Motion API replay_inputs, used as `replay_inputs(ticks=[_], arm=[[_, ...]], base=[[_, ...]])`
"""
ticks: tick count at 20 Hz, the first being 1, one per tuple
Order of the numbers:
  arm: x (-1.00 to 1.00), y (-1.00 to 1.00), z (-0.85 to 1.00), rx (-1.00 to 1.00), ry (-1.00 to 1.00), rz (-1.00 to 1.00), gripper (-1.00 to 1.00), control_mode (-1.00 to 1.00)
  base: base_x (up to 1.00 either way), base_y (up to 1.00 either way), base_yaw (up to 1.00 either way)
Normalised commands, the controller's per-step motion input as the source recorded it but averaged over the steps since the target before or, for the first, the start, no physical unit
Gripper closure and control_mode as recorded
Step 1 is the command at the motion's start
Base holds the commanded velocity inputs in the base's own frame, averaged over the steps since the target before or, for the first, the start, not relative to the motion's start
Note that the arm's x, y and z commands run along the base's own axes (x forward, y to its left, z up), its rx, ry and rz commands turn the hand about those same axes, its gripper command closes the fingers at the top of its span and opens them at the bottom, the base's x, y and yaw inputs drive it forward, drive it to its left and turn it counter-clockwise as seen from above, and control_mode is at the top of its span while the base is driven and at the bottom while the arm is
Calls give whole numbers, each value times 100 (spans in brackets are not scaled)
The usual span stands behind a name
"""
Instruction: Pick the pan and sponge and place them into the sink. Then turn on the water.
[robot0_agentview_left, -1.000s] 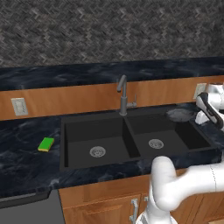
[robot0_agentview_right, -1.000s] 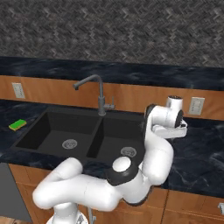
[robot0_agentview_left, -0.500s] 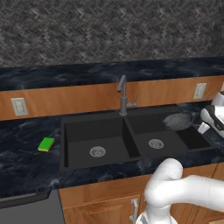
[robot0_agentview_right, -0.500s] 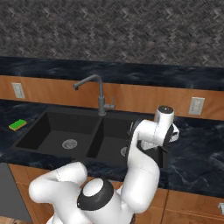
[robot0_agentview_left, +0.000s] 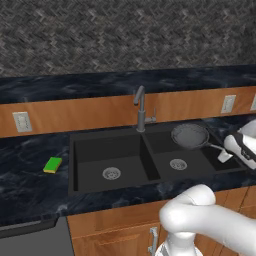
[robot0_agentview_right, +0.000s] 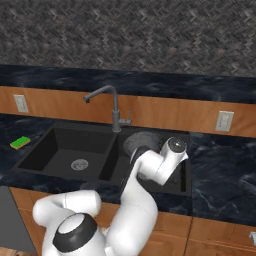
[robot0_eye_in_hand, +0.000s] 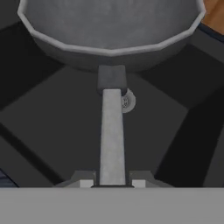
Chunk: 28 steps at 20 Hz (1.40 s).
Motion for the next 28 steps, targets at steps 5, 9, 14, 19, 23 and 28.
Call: replay_inputs(ticks=[5,9,14,19,23,28], arm=[[3,29,24,18,-3,23,100,-100],[6,11,64,13,0,22,100,-100],[10,10,58,5,4,16,100,-100],[1,23,7,0,12,12,100,-100],[0,32,-7,-4,12,10,100,-100],[0,40,-14,-8,6,7,100,-100]], base=[[0,0,0],[0,0,0],[0,0,0],[0,0,0],[0,0,0],[0,0,0]])
